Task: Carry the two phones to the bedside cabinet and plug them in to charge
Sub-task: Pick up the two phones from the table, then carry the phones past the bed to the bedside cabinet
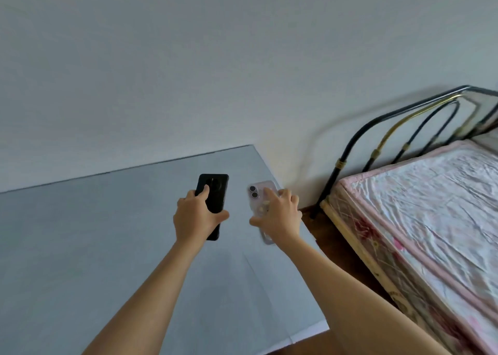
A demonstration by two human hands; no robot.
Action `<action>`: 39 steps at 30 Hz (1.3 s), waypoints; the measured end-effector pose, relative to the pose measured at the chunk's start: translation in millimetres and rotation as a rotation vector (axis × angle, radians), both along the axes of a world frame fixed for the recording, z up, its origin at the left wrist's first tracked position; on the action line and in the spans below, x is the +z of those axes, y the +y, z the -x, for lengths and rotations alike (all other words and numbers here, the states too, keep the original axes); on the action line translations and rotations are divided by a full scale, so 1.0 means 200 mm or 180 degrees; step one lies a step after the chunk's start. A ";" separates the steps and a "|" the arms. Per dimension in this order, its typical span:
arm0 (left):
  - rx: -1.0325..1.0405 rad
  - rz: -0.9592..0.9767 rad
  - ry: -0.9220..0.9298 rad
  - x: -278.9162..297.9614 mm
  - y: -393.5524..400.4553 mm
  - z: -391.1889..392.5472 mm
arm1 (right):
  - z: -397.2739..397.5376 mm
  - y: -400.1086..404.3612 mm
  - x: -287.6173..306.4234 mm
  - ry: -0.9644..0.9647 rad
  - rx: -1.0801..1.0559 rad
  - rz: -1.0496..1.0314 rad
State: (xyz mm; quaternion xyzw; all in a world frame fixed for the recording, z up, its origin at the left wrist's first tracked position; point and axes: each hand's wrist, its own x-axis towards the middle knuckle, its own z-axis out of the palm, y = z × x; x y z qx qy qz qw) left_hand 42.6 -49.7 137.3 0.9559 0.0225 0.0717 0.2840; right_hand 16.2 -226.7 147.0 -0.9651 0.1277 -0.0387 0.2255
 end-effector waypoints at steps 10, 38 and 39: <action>-0.1241 -0.0041 -0.0221 0.14 -0.25 0.22 | 0.54 -0.09 0.12 -0.0178 -0.1076 0.0026; -0.4327 0.0145 -0.0195 0.12 -1.61 2.58 | 3.48 -0.80 0.11 -0.0339 -0.4333 0.0045; -0.4447 0.0158 -0.0178 0.11 -1.64 2.72 | 3.62 -0.80 0.11 -0.0334 -0.4464 0.0071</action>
